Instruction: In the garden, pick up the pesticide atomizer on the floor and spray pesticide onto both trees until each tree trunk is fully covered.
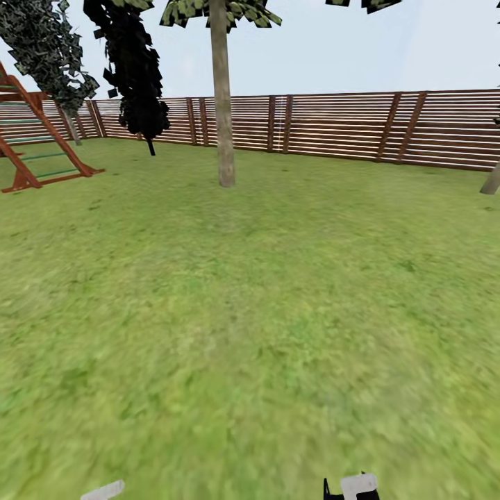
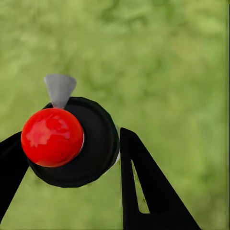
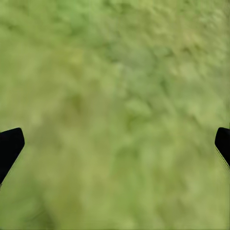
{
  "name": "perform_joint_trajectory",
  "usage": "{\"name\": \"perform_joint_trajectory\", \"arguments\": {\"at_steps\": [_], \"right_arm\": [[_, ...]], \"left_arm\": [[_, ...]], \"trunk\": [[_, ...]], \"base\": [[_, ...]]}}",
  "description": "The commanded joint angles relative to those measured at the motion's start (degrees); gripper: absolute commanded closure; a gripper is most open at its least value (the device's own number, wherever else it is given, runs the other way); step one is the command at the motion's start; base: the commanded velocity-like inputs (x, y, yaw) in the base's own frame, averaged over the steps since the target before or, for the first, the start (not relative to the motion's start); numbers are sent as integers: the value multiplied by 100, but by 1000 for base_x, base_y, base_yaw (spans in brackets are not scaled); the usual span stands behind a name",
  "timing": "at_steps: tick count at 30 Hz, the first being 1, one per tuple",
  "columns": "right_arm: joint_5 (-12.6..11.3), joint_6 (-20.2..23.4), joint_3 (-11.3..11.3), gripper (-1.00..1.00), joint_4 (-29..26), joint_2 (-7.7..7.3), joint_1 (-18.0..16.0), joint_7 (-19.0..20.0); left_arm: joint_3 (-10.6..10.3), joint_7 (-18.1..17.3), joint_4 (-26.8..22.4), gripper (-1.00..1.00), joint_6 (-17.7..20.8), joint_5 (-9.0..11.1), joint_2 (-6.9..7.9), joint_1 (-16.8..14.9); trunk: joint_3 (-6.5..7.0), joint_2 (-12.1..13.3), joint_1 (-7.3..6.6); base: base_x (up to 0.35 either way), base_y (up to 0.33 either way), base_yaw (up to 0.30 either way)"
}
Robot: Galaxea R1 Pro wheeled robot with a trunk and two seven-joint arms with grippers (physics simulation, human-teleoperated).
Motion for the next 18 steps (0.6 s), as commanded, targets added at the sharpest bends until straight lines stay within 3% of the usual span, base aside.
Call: {"name": "perform_joint_trajectory", "arguments": {"at_steps": [1, 18], "right_arm": [[61, -11, -42, -100, 5, 2, -3, -29], [61, -11, -42, -100, 5, 2, -3, -29]], "left_arm": [[-23, 0, 5, 100, -19, 47, 0, -4], [-23, -1, 5, 100, -21, 47, 0, -4]], "trunk": [[-5, -2, 3], [-5, -2, 3]], "base": [[341, 0, 0], [342, 0, 0]]}}
